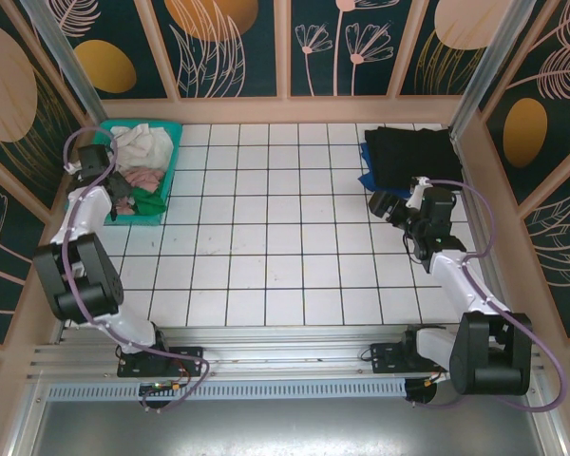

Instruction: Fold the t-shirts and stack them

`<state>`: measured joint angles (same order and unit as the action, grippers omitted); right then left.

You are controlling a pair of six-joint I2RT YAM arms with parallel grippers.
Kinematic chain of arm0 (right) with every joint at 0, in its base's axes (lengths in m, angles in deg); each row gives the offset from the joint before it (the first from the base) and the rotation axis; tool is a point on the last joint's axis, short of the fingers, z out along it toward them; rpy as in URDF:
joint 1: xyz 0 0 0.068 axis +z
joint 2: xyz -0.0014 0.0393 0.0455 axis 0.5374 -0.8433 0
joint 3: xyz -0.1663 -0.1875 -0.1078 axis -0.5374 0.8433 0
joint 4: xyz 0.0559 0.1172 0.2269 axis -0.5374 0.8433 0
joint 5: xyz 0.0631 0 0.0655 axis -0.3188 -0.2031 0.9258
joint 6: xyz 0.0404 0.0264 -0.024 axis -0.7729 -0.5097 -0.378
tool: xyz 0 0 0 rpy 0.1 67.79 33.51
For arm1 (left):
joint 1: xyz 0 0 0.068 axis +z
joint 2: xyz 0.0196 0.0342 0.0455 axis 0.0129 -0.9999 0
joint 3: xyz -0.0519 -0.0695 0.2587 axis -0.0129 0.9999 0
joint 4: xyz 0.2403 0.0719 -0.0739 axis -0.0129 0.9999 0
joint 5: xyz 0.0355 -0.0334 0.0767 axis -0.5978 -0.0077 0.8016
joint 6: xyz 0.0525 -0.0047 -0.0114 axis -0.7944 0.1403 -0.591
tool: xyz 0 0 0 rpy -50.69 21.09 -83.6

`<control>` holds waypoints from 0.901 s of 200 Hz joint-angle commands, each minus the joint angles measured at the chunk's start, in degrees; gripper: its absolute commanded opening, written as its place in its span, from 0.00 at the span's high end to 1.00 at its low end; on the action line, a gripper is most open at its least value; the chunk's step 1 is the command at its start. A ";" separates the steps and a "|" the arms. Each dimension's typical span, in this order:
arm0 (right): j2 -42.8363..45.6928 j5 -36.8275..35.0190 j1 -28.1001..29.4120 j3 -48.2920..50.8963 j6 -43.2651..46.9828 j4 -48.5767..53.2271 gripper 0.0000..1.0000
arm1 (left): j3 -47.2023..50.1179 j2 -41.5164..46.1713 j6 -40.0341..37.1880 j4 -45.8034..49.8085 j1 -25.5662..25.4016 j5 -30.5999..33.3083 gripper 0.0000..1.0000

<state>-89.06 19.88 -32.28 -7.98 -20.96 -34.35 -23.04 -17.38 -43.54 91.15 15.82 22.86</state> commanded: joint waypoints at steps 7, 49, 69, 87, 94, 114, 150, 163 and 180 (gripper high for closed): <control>1.69 0.35 0.61 1.46 1.30 -1.08 0.13 | -4.01 -3.36 1.40 -1.59 -0.22 -5.01 0.49; 1.51 0.69 0.56 1.72 1.04 -1.91 0.13 | -7.92 -2.68 0.62 0.89 -0.25 -4.26 0.90; 1.35 0.89 0.65 1.89 0.91 -2.19 0.13 | -10.30 0.79 0.18 2.31 -0.23 -3.94 0.95; 1.52 0.76 0.65 2.20 1.05 -2.44 0.13 | -12.42 2.75 0.02 3.26 -0.30 -4.31 1.00; 1.52 0.61 0.69 2.25 1.04 -2.37 0.13 | -13.30 3.26 -0.15 3.75 -0.30 -5.29 1.00; 1.52 0.62 0.66 1.99 0.96 -2.45 0.13 | -18.12 4.39 -0.89 5.70 -1.63 -8.35 1.00; 1.94 3.72 0.73 1.16 -0.48 -3.73 0.13 | -38.19 4.53 -3.52 10.81 -11.40 -11.85 1.00; 2.27 5.41 0.89 0.48 -1.26 -4.45 0.13 | -49.01 2.97 -4.74 12.00 -15.97 -13.76 1.00; 2.73 7.05 1.43 -0.65 -2.10 -5.70 0.13 | -62.17 -0.16 -4.83 9.48 -19.85 -19.60 1.00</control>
<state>-88.14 23.01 -31.88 -6.58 -21.47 -36.19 -69.38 -16.24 -46.36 103.39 0.80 12.12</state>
